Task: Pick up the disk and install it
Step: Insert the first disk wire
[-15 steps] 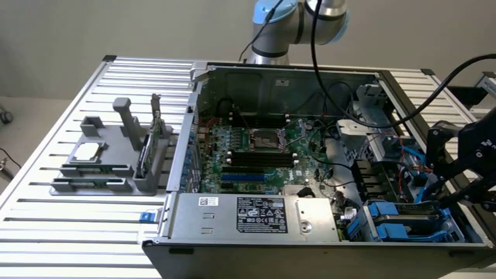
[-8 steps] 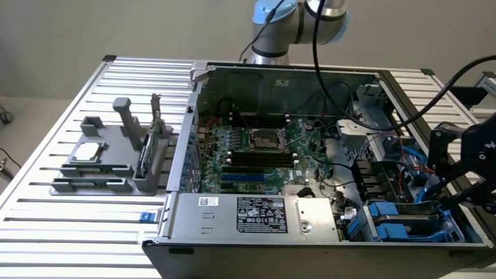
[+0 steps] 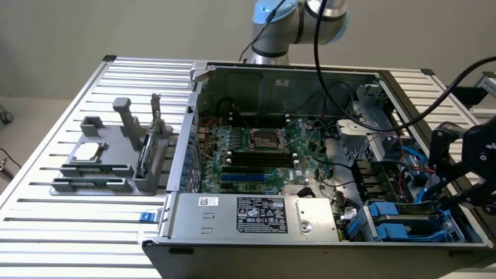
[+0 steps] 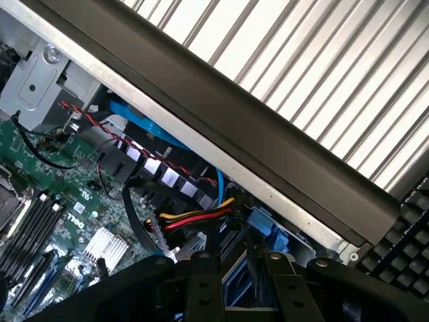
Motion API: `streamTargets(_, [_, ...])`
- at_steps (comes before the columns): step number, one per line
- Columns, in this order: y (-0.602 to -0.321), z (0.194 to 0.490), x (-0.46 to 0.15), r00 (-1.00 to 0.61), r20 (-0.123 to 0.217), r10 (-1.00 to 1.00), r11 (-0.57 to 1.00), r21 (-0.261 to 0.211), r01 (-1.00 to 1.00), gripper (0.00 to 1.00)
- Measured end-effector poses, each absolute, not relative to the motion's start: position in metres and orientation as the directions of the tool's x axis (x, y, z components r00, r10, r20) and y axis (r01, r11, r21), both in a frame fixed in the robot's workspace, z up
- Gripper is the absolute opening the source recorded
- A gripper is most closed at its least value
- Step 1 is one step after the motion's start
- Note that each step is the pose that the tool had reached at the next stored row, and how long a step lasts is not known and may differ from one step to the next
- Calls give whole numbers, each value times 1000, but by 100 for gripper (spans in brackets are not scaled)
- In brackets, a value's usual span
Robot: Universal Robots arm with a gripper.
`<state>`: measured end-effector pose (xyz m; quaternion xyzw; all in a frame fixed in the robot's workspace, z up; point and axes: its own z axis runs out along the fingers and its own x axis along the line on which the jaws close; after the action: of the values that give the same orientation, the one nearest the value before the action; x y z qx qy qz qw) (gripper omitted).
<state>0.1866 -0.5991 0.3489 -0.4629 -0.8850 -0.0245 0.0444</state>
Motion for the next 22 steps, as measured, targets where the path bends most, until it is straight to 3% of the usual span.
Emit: streamTargets(22, [-610, 349, 188, -533, 138, 835, 536, 12, 844, 31])
